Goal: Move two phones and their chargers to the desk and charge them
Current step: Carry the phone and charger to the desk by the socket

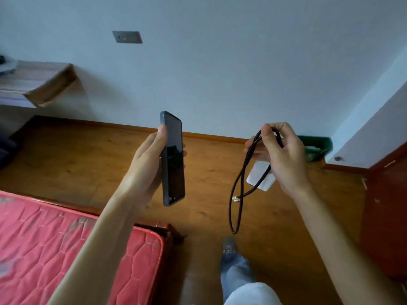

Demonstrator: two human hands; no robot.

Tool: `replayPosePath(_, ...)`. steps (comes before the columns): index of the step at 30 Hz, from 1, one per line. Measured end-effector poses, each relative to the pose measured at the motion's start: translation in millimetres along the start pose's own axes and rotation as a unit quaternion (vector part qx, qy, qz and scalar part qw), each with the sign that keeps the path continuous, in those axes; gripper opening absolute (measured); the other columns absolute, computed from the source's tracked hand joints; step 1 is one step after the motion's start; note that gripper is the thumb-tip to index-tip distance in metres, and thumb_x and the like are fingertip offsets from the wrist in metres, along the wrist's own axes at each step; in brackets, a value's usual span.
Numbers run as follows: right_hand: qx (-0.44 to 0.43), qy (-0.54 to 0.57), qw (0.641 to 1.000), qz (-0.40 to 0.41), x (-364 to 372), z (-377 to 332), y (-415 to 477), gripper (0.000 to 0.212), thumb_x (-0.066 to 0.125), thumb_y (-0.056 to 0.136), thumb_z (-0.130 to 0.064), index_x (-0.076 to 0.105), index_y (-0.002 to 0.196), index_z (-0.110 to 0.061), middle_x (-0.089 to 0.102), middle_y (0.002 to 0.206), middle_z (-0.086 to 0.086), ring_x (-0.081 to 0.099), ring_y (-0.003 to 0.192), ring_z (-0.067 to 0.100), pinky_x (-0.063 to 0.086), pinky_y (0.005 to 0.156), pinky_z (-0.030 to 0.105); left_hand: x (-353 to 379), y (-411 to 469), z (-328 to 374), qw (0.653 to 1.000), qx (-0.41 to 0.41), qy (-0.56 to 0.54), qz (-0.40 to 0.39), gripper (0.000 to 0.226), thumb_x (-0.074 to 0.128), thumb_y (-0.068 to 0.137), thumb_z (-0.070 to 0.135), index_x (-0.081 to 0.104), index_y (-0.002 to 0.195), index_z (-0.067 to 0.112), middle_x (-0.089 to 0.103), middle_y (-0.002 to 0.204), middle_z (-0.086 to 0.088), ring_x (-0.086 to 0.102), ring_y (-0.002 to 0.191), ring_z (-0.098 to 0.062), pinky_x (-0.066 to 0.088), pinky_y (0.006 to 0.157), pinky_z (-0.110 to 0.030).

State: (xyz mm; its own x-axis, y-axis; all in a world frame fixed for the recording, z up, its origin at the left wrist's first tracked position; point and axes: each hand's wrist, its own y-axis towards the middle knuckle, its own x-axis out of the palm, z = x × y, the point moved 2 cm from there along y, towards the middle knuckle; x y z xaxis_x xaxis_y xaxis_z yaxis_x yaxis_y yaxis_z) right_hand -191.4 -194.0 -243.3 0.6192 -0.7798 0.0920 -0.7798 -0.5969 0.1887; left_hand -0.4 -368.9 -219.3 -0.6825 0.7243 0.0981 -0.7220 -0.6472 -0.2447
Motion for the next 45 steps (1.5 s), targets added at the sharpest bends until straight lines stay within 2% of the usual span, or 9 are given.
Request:
replayPosePath(4, 0.011, 0.004, 1.0, -0.029, 5, 7, 79, 0.034, 0.054, 0.1, -0.031, 0.049, 0.104, 0.002, 0.075, 0.085, 0.011, 0.074, 0.077, 0.025, 0.06, 0.066, 0.029, 7, 61, 23, 1.0, 0.002, -0.006, 0.026, 0.058, 0.049, 0.094, 0.062, 0.059, 0.128, 0.015, 0.061, 0.124, -0.026, 0.064, 0.106, -0.028, 0.047, 0.102, -0.057)
replayPosePath(7, 0.008, 0.007, 0.998, -0.059, 15, 7, 133, 0.033, 0.054, 0.098, -0.034, 0.05, 0.102, -0.002, 0.075, 0.084, 0.009, 0.074, 0.077, 0.025, 0.059, 0.066, 0.027, 7, 98, 39, 0.998, 0.009, -0.011, 0.065, 0.057, 0.049, 0.094, 0.062, 0.06, 0.127, 0.016, 0.063, 0.113, -0.018, 0.063, 0.104, -0.028, 0.045, 0.103, -0.059)
replayPosePath(10, 0.012, 0.011, 0.996, -0.084, 28, 11, 177, 0.03, 0.055, 0.097, -0.036, 0.05, 0.101, -0.006, 0.075, 0.083, 0.008, 0.075, 0.076, 0.025, 0.059, 0.065, 0.027, 1, 127, 51, 0.995, 0.008, -0.01, 0.097, 0.057, 0.049, 0.093, 0.062, 0.059, 0.126, 0.018, 0.062, 0.118, -0.022, 0.063, 0.106, -0.03, 0.045, 0.102, -0.06)
replayPosePath(13, 0.016, 0.018, 0.994, -0.105, 43, 19, 218, 0.033, 0.055, 0.098, -0.036, 0.05, 0.103, -0.003, 0.075, 0.083, 0.008, 0.075, 0.076, 0.025, 0.059, 0.065, 0.027, -10, 153, 62, 0.992, 0.005, -0.008, 0.122, 0.064, 0.053, 0.088, 0.063, 0.056, 0.131, 0.016, 0.057, 0.128, -0.028, 0.063, 0.108, -0.031, 0.051, 0.097, -0.055)
replayPosePath(19, 0.019, 0.012, 0.99, -0.14, 90, 42, 287, 0.036, 0.054, 0.1, -0.035, 0.05, 0.106, 0.0, 0.076, 0.083, 0.004, 0.076, 0.077, 0.023, 0.06, 0.066, 0.028, -45, 208, 75, 0.988, 0.01, 0.017, 0.153, 0.063, 0.052, 0.092, 0.054, 0.048, 0.138, 0.011, 0.06, 0.117, -0.017, 0.064, 0.099, -0.026, 0.052, 0.093, -0.047)
replayPosePath(24, 0.019, 0.015, 0.985, -0.17, 147, 62, 343, 0.036, 0.054, 0.1, -0.036, 0.05, 0.106, 0.0, 0.076, 0.083, 0.003, 0.076, 0.076, 0.022, 0.06, 0.065, 0.028, -87, 262, 87, 0.984, 0.007, 0.014, 0.178, 0.062, 0.052, 0.091, 0.055, 0.05, 0.137, 0.013, 0.059, 0.119, -0.019, 0.063, 0.101, -0.028, 0.049, 0.099, -0.053)
replayPosePath(29, 0.022, 0.015, 0.98, -0.195, 212, 84, 403, 0.038, 0.055, 0.097, -0.04, 0.05, 0.103, -0.002, 0.076, 0.084, 0.005, 0.076, 0.077, 0.024, 0.061, 0.067, 0.03, -147, 321, 107, 0.98, 0.015, 0.008, 0.197, 0.059, 0.053, 0.09, 0.054, 0.052, 0.135, 0.015, 0.061, 0.121, -0.021, 0.064, 0.1, -0.027, 0.053, 0.089, -0.044)
replayPosePath(37, 0.019, 0.011, 0.977, -0.212, 316, 100, 497, 0.038, 0.054, 0.093, -0.043, 0.051, 0.102, -0.006, 0.076, 0.084, 0.005, 0.076, 0.076, 0.022, 0.059, 0.066, 0.025, -240, 407, 144, 0.977, 0.018, -0.014, 0.213, 0.058, 0.055, 0.091, 0.055, 0.054, 0.133, 0.015, 0.059, 0.125, -0.026, 0.063, 0.099, -0.028, 0.047, 0.101, -0.057)
replayPosePath(45, 0.02, 0.026, 0.967, -0.253, 414, 123, 581, 0.029, 0.053, 0.096, -0.038, 0.051, 0.099, -0.009, 0.076, 0.082, 0.005, 0.075, 0.074, 0.023, 0.059, 0.065, 0.025, -321, 476, 168, 0.967, 0.019, -0.056, 0.249, 0.06, 0.058, 0.087, 0.056, 0.054, 0.133, 0.017, 0.063, 0.113, -0.015, 0.064, 0.1, -0.029, 0.052, 0.095, -0.051)
